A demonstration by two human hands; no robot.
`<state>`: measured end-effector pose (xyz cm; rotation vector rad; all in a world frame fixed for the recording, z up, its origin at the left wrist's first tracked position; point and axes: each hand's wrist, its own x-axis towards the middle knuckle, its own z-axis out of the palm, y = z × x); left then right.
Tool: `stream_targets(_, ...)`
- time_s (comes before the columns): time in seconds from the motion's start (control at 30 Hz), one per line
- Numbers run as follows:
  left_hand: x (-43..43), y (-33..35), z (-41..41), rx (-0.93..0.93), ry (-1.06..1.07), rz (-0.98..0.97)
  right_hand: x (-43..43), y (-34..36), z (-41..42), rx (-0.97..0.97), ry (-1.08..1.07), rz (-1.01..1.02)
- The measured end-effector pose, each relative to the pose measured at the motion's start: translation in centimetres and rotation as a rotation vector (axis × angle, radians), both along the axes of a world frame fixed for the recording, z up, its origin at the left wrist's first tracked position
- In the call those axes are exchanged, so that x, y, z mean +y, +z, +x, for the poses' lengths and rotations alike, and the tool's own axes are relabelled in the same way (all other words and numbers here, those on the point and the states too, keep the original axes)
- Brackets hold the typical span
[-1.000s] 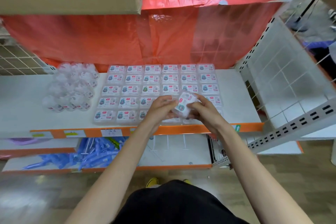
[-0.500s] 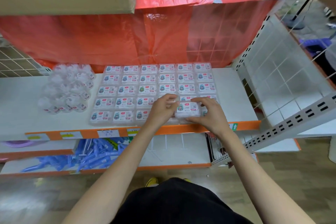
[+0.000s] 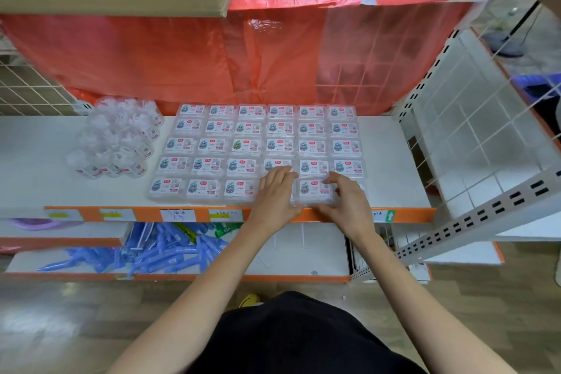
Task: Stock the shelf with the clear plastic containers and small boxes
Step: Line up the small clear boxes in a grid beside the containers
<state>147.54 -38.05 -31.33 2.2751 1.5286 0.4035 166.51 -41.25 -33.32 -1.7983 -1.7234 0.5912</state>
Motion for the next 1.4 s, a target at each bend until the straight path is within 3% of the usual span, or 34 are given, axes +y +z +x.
stream_targets(0.3,0.1,0.2,2.3,0.065,-0.011,0.052,-0.3,-0.6,2.0,0.037,0.112,0.064)
stream_targets(0.43,0.6,0.4,3.5,0.151,-0.086,0.048,-0.2,0.1,4.5,-0.050,0.079,0.130)
stream_targets(0.63,0.8,0.3,4.5,0.267,-0.148,-0.039,0.3,0.9,6.7,-0.198,0.080,-0.091)
stream_targets(0.73,1.0,0.2,4.6,0.281,-0.130,-0.045,0.6,0.8,7.0,-0.160,0.109,-0.182)
stream_targets(1.4,2.7,1.1,6.0,0.393,-0.130,-0.051,2.1,0.5,8.0,-0.064,0.113,-0.222)
